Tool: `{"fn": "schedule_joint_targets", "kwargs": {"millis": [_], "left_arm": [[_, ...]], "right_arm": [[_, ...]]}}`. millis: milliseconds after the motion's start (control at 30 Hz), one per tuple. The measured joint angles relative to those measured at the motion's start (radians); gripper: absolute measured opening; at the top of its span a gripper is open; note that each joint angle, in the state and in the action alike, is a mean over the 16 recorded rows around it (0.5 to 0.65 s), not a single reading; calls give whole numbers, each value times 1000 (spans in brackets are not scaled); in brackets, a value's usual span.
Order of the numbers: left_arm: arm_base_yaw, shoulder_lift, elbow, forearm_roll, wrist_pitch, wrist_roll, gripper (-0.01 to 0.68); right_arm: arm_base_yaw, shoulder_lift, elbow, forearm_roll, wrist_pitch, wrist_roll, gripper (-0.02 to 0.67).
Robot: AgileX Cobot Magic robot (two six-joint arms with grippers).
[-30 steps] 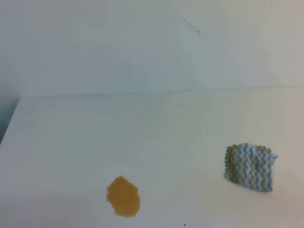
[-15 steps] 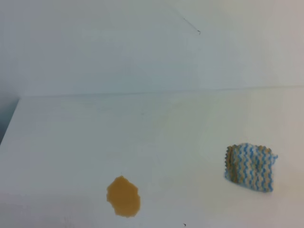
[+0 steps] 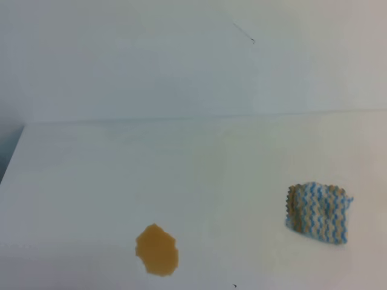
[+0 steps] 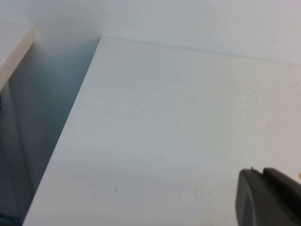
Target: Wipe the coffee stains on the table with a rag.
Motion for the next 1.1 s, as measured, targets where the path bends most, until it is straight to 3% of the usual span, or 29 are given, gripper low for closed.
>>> {"fn": "schedule_joint_targets", "kwargs": {"millis": [300, 500, 800, 1100], "left_arm": [[0, 2, -3, 0, 1, 1, -1], [0, 2, -3, 0, 1, 2, -1], [0, 2, -3, 0, 1, 2, -1], [0, 2, -3, 0, 1, 1, -1]], "right_arm": [[35, 480, -223, 136, 138, -220, 1], [95, 815, -333, 198, 120, -317, 2], [179, 1203, -465, 246, 53, -376, 2], [193, 1411, -554, 289, 27, -388, 2]]}}
